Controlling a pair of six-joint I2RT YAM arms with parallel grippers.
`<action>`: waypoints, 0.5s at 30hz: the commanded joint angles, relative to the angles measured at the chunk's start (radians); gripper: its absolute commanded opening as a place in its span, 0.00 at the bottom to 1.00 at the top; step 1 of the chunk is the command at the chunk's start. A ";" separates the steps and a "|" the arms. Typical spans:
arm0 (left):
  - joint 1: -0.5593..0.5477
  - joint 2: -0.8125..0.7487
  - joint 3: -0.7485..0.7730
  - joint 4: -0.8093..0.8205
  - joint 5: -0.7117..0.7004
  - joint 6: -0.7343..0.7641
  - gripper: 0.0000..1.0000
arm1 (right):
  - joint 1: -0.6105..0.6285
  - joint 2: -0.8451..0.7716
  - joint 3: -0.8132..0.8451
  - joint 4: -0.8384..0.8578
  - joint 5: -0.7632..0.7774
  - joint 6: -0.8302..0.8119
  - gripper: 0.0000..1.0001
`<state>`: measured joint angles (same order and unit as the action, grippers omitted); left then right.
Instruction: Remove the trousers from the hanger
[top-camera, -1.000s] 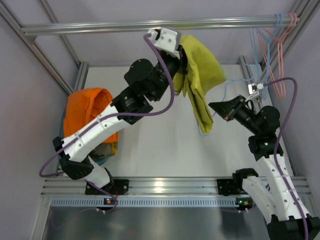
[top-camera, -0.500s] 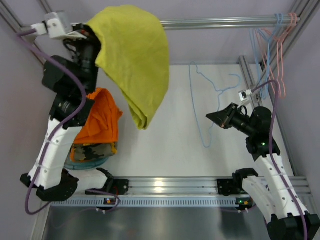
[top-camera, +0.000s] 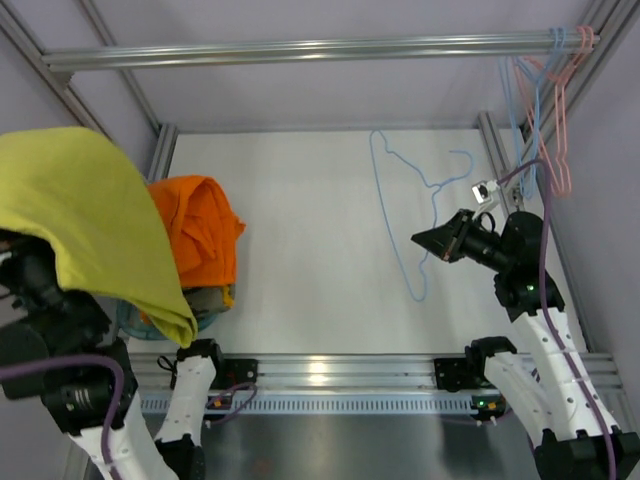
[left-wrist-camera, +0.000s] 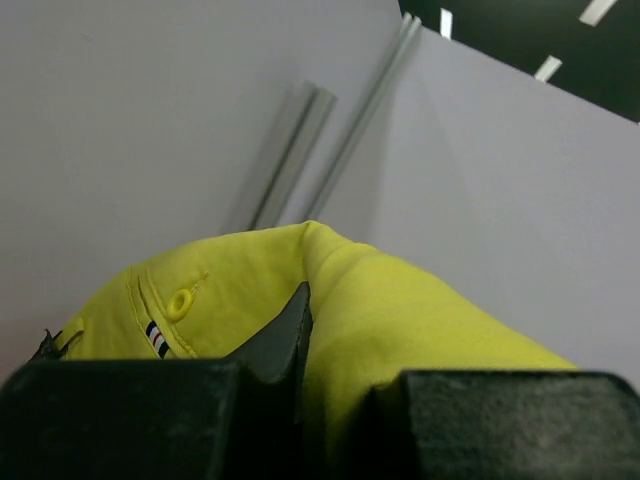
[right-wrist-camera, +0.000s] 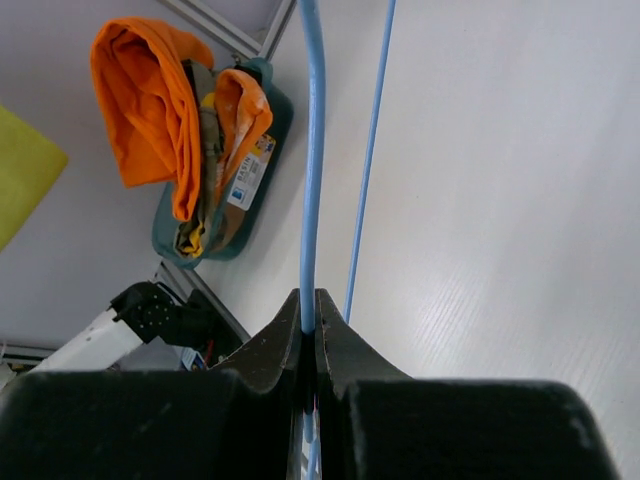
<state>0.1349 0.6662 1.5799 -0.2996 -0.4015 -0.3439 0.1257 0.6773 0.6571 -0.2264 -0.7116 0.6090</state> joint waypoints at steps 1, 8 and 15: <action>0.078 -0.100 -0.006 0.065 -0.059 0.074 0.00 | -0.003 0.001 0.058 0.018 -0.032 -0.035 0.00; 0.180 -0.272 -0.164 0.013 -0.144 0.334 0.00 | -0.003 0.007 0.087 -0.010 -0.046 -0.052 0.00; 0.178 -0.388 -0.325 -0.013 -0.223 0.575 0.00 | -0.003 0.010 0.092 -0.039 -0.045 -0.072 0.00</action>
<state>0.3088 0.3122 1.2846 -0.3866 -0.6212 0.0937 0.1257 0.6876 0.7033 -0.2695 -0.7399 0.5690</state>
